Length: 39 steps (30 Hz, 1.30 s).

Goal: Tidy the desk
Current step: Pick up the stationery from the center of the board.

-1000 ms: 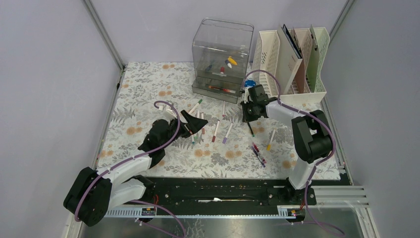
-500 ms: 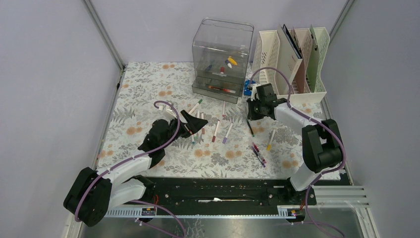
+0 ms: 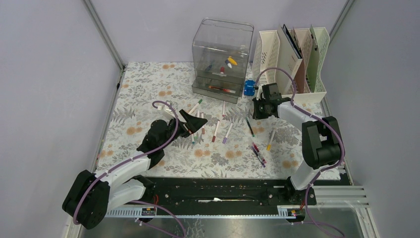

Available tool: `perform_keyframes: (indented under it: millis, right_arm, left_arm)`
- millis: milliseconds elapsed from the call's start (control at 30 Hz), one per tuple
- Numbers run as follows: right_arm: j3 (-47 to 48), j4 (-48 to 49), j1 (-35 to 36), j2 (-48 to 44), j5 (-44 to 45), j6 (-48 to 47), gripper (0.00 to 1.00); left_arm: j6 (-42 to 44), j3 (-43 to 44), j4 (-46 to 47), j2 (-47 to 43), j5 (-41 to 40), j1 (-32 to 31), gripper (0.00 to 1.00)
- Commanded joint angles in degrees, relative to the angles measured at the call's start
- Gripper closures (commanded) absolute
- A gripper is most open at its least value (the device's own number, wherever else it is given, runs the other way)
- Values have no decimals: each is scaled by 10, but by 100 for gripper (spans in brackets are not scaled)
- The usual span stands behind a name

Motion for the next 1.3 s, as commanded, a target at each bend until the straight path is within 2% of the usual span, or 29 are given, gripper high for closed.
perform_keyframes:
  millis: [0,533,1267]
  right_arm:
    - [15,1,1,-1,-3,-7,100]
    - [7,1,1,1,-3,-7,100]
    - [3,1,1,0,-3,-7,100]
  left_arm:
    - [-4,-1,42,-6,5,3,7]
    - [-7,7,63,26,13,3,7]
    - [-10,0,60,20,11,3,7]
